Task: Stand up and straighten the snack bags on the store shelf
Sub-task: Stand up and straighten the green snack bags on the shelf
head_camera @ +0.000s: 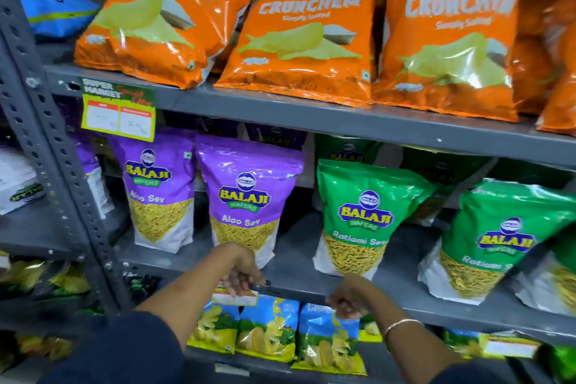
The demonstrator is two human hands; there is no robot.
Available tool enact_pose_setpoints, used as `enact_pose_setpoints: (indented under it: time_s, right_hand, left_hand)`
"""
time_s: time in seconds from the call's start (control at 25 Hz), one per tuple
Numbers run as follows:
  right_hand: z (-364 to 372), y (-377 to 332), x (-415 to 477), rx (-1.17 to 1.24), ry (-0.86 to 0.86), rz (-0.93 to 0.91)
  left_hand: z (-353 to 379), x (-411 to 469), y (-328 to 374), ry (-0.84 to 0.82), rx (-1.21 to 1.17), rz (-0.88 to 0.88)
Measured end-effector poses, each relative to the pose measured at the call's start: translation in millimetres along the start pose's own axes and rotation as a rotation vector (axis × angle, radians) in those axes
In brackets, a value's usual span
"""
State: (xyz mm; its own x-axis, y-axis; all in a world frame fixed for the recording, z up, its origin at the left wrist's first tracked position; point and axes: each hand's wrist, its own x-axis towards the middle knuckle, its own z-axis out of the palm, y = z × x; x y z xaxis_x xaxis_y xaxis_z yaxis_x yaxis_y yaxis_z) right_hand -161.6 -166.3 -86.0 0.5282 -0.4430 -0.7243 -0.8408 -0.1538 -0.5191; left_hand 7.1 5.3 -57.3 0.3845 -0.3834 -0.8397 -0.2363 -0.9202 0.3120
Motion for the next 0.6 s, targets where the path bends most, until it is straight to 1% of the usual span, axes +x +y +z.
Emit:
enact_pose_setpoints:
  time_s: [0.04, 0.08, 0.12, 0.16, 0.2, 0.24, 0.28, 0.36, 0.44, 0.48, 0.52, 0.56, 0.6]
  right_hand:
    - [-20, 11, 0, -0.060, 0.039, 0.031]
    - [-38, 19, -2, -0.140, 0.171, 0.002]
    - [-54, 28, 1, -0.151, 0.346, -0.102]
    - [-69, 33, 4, -0.024, 0.449, -0.221]
    - [-79, 35, 5, 0.175, 0.429, -0.351]
    - [-83, 34, 2, 0.333, 0.339, -0.463]
    - [-83, 33, 3, 0.404, 0.262, -0.517]
    - [-77, 33, 0, 0.354, 0.187, -0.549]
    - [-70, 28, -4, 0.343, 0.180, -0.607]
    - [-72, 19, -14, 0.432, 0.236, -0.651]
    - [-76, 9, -28, 0.554, 0.350, -0.726]
    - [-82, -4, -43, 0.652, 0.536, -0.804]
    - [-91, -17, -58, 0.632, 0.750, -0.892]
  left_hand:
    - [7, 5, 19, 0.081, -0.012, 0.121]
    - [15, 8, 37, 0.199, -0.059, 0.267]
    - [22, 14, 53, 0.315, -0.121, 0.398]
    - [30, 17, 69, 0.384, -0.199, 0.488]
    - [36, 24, 80, 0.410, -0.274, 0.552]
    - [42, 28, 89, 0.408, -0.312, 0.590]
    - [47, 30, 95, 0.402, -0.336, 0.598]
    - [54, 31, 95, 0.460, -0.362, 0.606]
    - [59, 28, 92, 0.548, -0.391, 0.604]
    - [61, 27, 92, 0.567, -0.417, 0.610]
    - [62, 25, 93, 0.560, -0.446, 0.615]
    - [64, 25, 95, 0.543, -0.474, 0.627]
    - [64, 24, 97, 0.530, -0.499, 0.631]
